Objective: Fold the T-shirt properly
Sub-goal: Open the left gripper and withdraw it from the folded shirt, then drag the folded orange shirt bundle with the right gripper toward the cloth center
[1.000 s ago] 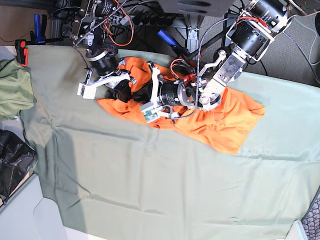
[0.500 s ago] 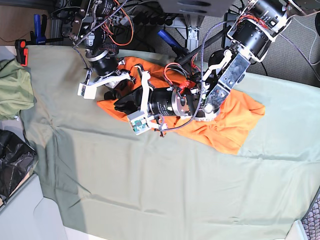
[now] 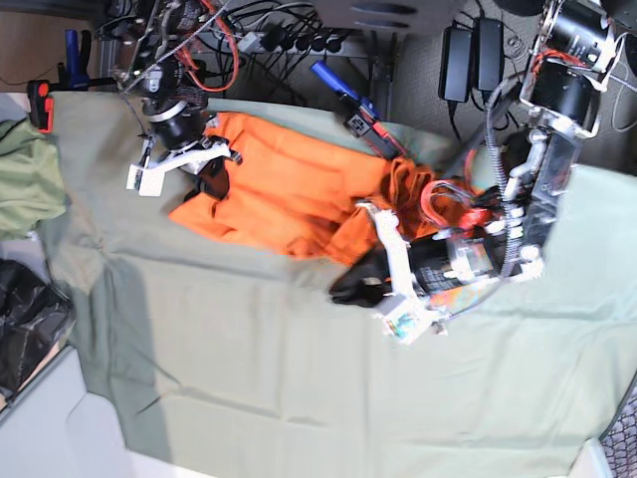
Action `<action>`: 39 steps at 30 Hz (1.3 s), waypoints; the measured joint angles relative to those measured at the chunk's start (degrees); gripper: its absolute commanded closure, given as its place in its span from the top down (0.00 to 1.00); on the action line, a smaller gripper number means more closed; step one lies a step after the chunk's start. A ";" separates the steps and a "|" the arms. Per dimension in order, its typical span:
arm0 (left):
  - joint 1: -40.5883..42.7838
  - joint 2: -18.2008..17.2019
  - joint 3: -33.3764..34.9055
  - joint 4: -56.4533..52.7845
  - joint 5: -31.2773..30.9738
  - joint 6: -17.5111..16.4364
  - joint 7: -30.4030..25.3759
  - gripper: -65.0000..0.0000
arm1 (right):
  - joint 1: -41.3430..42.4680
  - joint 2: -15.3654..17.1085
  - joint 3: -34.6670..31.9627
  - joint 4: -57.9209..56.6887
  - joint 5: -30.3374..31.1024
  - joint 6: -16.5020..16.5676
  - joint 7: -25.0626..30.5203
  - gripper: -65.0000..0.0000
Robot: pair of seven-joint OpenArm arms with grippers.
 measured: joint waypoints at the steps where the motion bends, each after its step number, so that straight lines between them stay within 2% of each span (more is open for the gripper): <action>1: -0.02 -1.20 -1.44 0.04 -0.37 -0.07 -0.09 0.09 | 0.00 0.63 0.44 0.00 0.00 0.00 0.02 0.00; 5: 0.11 -5.99 -6.43 0.07 -0.48 -0.46 0.11 0.09 | 0.00 2.54 0.94 0.00 4.04 0.00 -2.43 0.00; 9: 1.05 -10.34 -9.70 0.07 -0.46 -0.50 0.39 0.09 | -0.15 1.99 0.81 2.38 8.70 0.09 -4.42 0.00; 14: 4.79 -14.67 -12.22 0.07 -0.52 -0.68 0.33 0.09 | -0.13 -1.68 -2.19 11.04 9.51 0.22 -5.22 0.00; 18: 7.96 -17.90 -12.63 0.04 -0.55 -0.72 0.28 0.09 | 0.13 -5.60 -8.90 15.98 7.74 0.22 -5.07 0.00; 27: 13.16 -19.98 -13.49 0.04 -0.61 -0.63 0.94 0.09 | 4.13 -11.17 -24.39 17.57 -4.87 0.22 -3.56 0.00; 34: 13.16 -19.98 -18.38 0.04 -2.58 -0.63 3.13 0.09 | 4.79 -11.74 -34.40 15.54 -17.31 0.24 -0.55 0.00; 36: 13.18 -19.96 -20.52 0.04 -5.07 -0.63 4.81 0.16 | 5.31 -11.63 -36.74 14.38 -20.74 0.24 -0.11 0.00; 39: 13.18 -19.98 -23.96 0.04 -8.81 -0.61 7.74 0.36 | 5.44 -11.63 -39.47 13.07 -25.35 0.24 2.60 0.00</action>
